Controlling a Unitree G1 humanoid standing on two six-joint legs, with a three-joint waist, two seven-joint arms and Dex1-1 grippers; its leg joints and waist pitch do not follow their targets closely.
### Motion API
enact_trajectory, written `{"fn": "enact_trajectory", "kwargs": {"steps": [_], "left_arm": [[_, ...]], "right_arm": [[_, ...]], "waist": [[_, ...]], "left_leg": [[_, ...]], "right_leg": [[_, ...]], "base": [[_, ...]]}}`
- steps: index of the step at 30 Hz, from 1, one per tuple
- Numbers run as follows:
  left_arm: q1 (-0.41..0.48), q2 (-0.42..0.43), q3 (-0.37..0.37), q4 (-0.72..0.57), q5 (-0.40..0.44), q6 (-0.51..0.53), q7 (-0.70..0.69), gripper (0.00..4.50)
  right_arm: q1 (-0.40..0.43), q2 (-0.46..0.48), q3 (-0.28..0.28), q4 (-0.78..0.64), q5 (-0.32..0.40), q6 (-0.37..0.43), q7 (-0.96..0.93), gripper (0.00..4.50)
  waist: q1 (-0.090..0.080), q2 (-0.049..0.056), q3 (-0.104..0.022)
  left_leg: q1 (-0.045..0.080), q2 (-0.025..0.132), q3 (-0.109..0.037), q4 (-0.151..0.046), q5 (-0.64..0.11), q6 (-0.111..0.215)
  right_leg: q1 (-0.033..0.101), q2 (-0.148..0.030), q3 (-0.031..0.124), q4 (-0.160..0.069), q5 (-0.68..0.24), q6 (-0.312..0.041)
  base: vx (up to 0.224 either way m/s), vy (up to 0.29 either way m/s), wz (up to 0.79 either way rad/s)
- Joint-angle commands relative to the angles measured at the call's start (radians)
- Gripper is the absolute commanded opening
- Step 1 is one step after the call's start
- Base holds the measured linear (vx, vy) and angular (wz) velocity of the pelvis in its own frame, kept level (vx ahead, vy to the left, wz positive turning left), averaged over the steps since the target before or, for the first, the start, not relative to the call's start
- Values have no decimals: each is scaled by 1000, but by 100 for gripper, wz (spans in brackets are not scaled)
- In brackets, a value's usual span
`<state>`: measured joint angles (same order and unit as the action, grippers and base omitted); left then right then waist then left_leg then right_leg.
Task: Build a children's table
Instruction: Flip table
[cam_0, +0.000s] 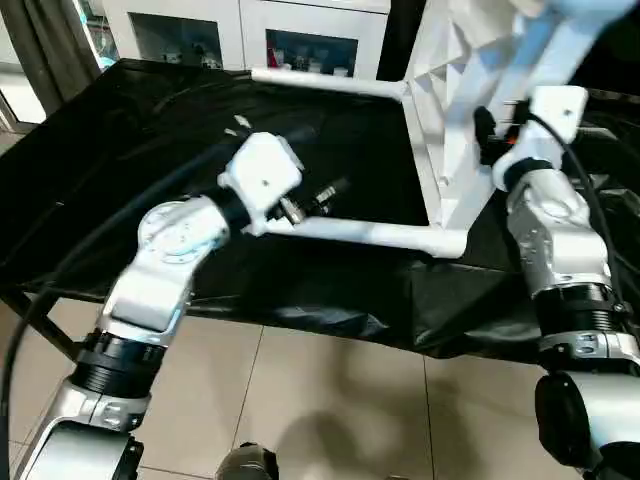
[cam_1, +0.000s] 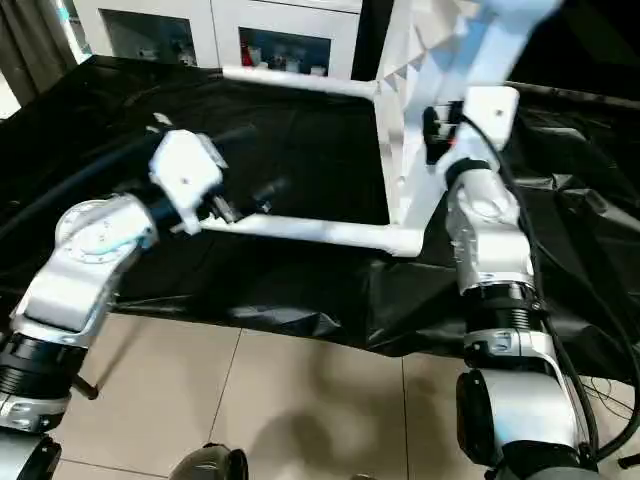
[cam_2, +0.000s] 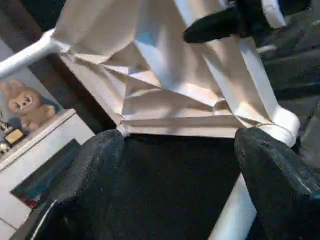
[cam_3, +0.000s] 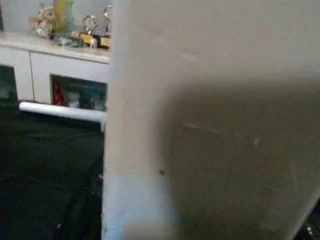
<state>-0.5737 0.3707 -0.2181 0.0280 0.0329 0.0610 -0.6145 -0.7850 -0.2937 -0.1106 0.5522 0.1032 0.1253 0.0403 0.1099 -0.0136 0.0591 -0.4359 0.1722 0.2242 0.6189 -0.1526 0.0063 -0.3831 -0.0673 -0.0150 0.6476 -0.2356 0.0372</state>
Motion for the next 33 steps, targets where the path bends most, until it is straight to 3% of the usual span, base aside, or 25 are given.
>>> {"fn": "enact_trajectory", "kwargs": {"steps": [1,3,5,14,20,24,26,27,33], "left_arm": [[-66,8,-20,39,62,-40,20,391],[-100,14,-22,53,79,-77,25,391],[-116,13,-21,56,82,-90,28,391],[-216,38,-30,47,184,-189,83,391],[-289,45,-6,68,281,-254,199,391],[-319,43,5,82,286,-270,215,391],[-319,43,5,82,286,-270,215,391],[-342,50,-7,111,338,-274,256,391],[-400,68,-13,201,419,-284,343,391]], "right_arm": [[-7,-5,3,56,-29,27,-15,199],[-9,-2,8,87,-39,26,-23,269],[-11,-2,12,106,-47,26,-29,278],[18,7,25,165,-63,5,-19,278],[27,21,30,203,-52,-28,19,241],[24,21,35,211,-59,-28,13,212],[24,21,35,211,-59,-28,13,209],[21,23,38,216,-67,-33,14,207],[19,27,39,219,-77,-45,13,204]], "waist": [[-11,-8,-75],[-11,-6,-76],[-15,-10,-76],[-18,-13,-80],[-19,-18,-77],[-22,-21,-77],[-21,-19,-76],[-22,-19,-76],[-23,-19,-77]], "left_leg": [[65,58,-38,-79,-208,-91],[67,60,-41,-81,-225,-102],[67,59,-41,-82,-225,-108],[62,59,-39,-74,-174,-78],[61,61,-39,-74,-189,-68],[60,60,-39,-73,-170,-60],[61,61,-38,-73,-173,-60],[61,61,-37,-72,-181,-59],[62,60,-39,-74,-186,-68]], "right_leg": [[6,-68,28,-73,-56,-154],[5,-69,27,-75,-77,-149],[4,-68,26,-73,-68,-153],[11,-69,24,-64,12,-178],[12,-73,25,-67,-10,-186],[13,-72,24,-65,0,-198],[11,-72,24,-65,-7,-201],[10,-71,25,-68,-19,-199],[10,-72,25,-67,-25,-193]], "base": [[0,0,0],[0,0,0],[0,0,0],[0,0,0],[0,0,0],[0,0,0],[0,0,0],[0,0,0],[0,0,0]]}}
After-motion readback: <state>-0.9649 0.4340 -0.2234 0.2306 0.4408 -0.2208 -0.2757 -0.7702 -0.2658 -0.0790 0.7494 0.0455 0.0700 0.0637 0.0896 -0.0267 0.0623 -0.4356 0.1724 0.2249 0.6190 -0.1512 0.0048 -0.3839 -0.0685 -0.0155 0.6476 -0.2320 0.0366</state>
